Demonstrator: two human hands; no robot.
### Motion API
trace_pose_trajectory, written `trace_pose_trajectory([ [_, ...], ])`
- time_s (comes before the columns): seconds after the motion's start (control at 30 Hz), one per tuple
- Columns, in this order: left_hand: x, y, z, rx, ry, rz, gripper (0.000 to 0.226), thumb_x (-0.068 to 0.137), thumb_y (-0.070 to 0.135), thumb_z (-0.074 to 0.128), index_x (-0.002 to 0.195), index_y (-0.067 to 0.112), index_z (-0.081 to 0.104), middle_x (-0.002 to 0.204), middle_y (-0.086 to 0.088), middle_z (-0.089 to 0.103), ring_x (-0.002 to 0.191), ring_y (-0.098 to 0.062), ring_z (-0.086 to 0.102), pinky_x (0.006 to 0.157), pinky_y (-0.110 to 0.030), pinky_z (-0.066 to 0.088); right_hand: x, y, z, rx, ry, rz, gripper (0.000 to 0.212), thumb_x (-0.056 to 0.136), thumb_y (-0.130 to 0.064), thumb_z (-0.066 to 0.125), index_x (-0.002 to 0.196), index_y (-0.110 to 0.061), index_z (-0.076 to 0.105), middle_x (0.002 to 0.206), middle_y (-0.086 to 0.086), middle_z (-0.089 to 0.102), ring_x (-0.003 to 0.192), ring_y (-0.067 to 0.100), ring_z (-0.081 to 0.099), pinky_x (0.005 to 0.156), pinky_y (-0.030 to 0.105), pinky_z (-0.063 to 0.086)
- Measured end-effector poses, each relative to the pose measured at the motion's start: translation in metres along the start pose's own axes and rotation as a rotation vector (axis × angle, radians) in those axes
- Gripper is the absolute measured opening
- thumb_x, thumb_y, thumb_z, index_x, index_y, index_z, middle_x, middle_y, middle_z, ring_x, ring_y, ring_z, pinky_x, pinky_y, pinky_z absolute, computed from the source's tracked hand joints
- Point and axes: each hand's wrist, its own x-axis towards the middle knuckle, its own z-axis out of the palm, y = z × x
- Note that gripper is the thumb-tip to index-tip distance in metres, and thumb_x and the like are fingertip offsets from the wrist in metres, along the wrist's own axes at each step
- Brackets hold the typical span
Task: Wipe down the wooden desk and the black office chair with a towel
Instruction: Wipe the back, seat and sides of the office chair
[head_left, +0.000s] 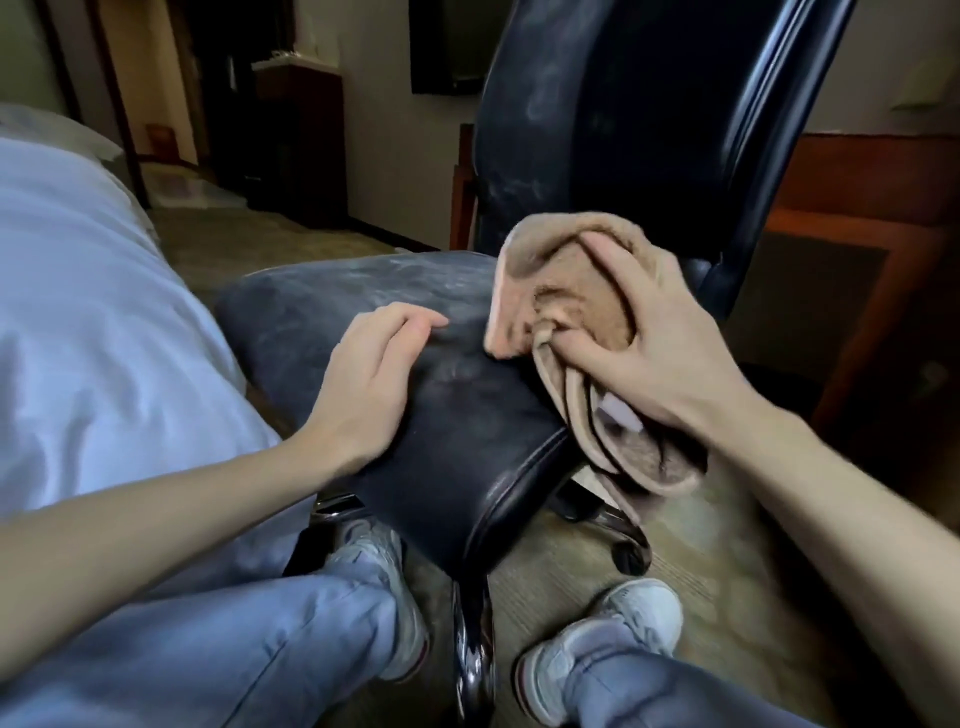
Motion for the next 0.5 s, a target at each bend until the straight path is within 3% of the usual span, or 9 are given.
trace_pose_trajectory([
  [0.07, -0.003, -0.003, -0.004, -0.133, 0.049, -0.029, 0.043, 0.1, 0.042, 0.031, 0.114, 0.026, 0.068, 0.116, 0.019, 0.065, 0.118, -0.007, 0.055, 0.106, -0.026, 0.038, 0.018, 0.013, 0.007, -0.162, -0.275, 0.062, 0.095, 0.074, -0.089, 0.048, 0.157, -0.053, 0.02, 0.164, -0.004, 0.032, 0.146, 0.029, 0.037, 0.115, 0.053, 0.034],
  [0.13, -0.009, -0.012, -0.007, -0.156, 0.083, 0.004, 0.045, 0.098, 0.042, 0.035, 0.115, 0.019, 0.07, 0.117, 0.014, 0.068, 0.119, -0.009, 0.056, 0.107, -0.028, 0.039, 0.027, 0.015, 0.017, -0.059, -0.414, 0.123, 0.088, 0.073, -0.087, 0.054, 0.151, -0.051, 0.039, 0.161, -0.012, 0.039, 0.147, 0.026, 0.037, 0.118, 0.045, 0.031],
  [0.23, -0.02, -0.026, -0.01, 0.044, 0.087, 0.094, 0.043, 0.1, 0.038, 0.039, 0.116, 0.013, 0.07, 0.123, 0.003, 0.069, 0.12, -0.021, 0.059, 0.108, -0.045, 0.041, 0.022, 0.004, 0.018, -0.025, -0.389, 0.053, 0.057, 0.075, -0.079, 0.056, 0.127, -0.057, 0.058, 0.133, -0.024, 0.058, 0.13, 0.024, 0.053, 0.098, 0.036, 0.039],
  [0.37, -0.019, -0.028, -0.005, 0.263, 0.089, 0.011, 0.049, 0.095, 0.05, 0.039, 0.127, 0.026, 0.067, 0.136, 0.007, 0.063, 0.134, -0.016, 0.052, 0.119, -0.053, 0.025, -0.014, -0.024, 0.009, -0.093, -0.285, -0.201, 0.057, 0.073, -0.068, 0.05, 0.12, -0.039, 0.066, 0.119, -0.013, 0.061, 0.109, 0.025, 0.059, 0.085, 0.032, 0.041],
  [0.5, -0.018, -0.018, -0.002, 0.341, 0.057, -0.075, 0.055, 0.092, 0.053, 0.034, 0.133, 0.031, 0.064, 0.146, 0.008, 0.057, 0.142, -0.015, 0.044, 0.123, -0.053, 0.018, -0.053, -0.06, 0.008, -0.248, -0.207, -0.358, 0.055, 0.07, -0.068, 0.056, 0.111, -0.033, 0.065, 0.104, -0.003, 0.06, 0.093, 0.028, 0.05, 0.077, 0.042, 0.048],
])
